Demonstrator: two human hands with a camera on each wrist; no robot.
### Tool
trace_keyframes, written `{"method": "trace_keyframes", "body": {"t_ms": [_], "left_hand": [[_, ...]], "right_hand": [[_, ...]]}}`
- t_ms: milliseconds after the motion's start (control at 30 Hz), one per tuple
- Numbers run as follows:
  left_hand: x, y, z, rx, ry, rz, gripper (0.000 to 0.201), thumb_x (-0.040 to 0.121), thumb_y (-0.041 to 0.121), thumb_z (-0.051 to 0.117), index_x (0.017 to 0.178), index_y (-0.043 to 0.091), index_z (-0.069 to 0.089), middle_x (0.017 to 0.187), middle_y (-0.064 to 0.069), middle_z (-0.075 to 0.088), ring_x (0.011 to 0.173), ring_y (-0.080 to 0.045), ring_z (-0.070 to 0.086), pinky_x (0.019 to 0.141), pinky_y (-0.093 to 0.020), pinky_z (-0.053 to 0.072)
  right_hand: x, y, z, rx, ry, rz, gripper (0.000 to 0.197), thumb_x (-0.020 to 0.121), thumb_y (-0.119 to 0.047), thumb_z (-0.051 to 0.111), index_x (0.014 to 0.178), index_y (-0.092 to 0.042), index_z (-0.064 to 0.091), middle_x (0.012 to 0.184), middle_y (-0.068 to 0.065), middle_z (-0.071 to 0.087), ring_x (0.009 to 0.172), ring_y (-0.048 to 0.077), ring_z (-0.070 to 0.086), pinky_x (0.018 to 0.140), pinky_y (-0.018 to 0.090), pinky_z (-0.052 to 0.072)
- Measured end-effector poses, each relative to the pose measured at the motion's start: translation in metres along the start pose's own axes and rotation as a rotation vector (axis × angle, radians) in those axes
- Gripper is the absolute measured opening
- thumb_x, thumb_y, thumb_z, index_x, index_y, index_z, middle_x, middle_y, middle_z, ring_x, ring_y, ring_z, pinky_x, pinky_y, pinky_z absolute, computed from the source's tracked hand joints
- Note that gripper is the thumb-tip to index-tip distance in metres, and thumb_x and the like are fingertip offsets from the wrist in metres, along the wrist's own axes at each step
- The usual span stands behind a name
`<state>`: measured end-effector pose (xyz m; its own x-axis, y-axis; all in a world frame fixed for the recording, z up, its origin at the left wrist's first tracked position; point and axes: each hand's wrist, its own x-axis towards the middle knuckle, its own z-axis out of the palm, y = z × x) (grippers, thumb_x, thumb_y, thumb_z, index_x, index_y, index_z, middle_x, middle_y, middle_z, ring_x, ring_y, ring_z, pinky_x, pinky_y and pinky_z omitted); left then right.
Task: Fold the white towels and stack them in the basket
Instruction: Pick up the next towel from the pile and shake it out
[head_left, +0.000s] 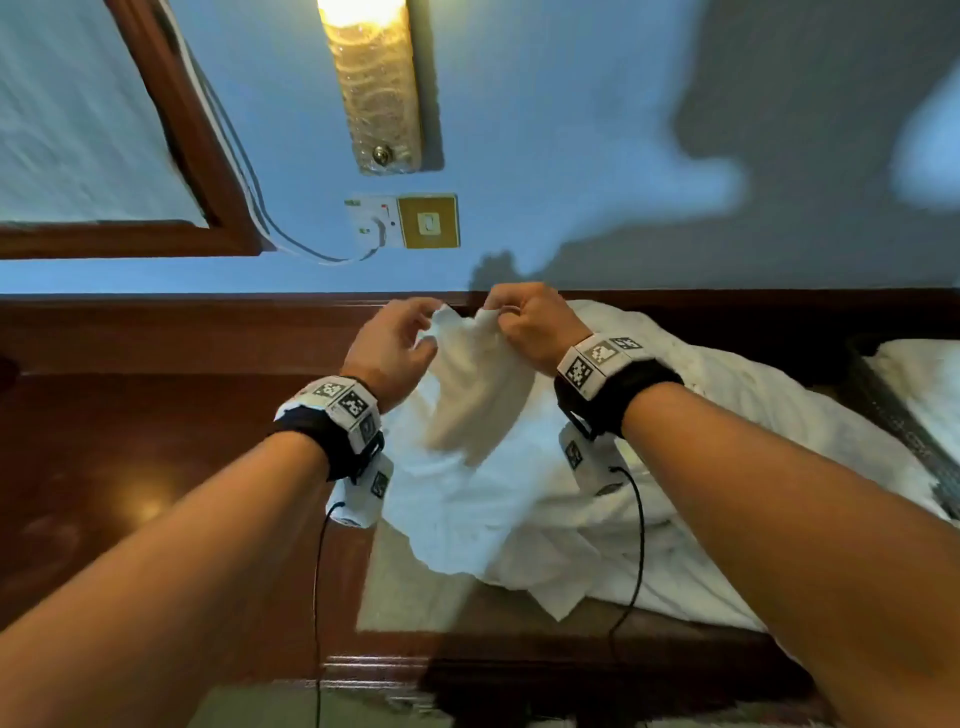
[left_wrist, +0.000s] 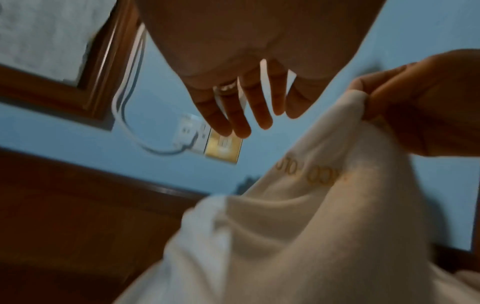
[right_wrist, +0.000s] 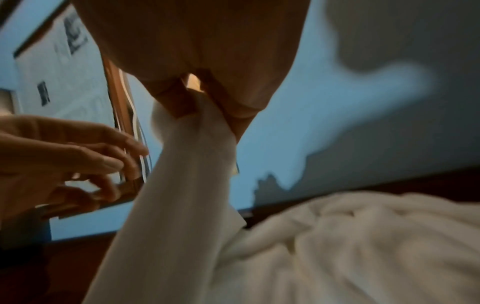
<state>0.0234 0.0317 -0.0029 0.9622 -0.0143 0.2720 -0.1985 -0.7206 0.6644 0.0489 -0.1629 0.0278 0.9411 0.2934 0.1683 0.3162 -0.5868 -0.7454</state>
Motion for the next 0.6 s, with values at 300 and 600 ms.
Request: {"method": "trace_keyframes", "body": {"t_ms": [300,600], "left_hand": [[-0.024,0.059,-0.134,-0.328,-0.487,0.383,0.028,0.079,0.004,0.08,0.095,0.028,0.079,0.083,0.017,0.073,0.078,0.011,0.062,0.075,-0.008,0.047],[-0.043,0.089,-0.238,-0.241,-0.199,0.483,0.034,0.083,0.026,0.081,0.074,0.005,0.056,0.057,0.011,0.05,0.051,-0.004,0.044,0.053,-0.021,0.035]], "right_hand": [[-0.061,-0.179,-0.03,-0.359,0.029,-0.109,0.016,0.077,-0.024,0.054,0.074,-0.014,0.066,0.07,-0.004,0.06,0.074,0.017,0.055,0.063,0.028,0.038],[-0.112,-0.214,-0.061,-0.692,0.192,0.023,0.026,0.083,-0.032,0.075,0.103,-0.017,0.069,0.095,0.008,0.066,0.091,0.026,0.061,0.075,0.03,0.041]]}}
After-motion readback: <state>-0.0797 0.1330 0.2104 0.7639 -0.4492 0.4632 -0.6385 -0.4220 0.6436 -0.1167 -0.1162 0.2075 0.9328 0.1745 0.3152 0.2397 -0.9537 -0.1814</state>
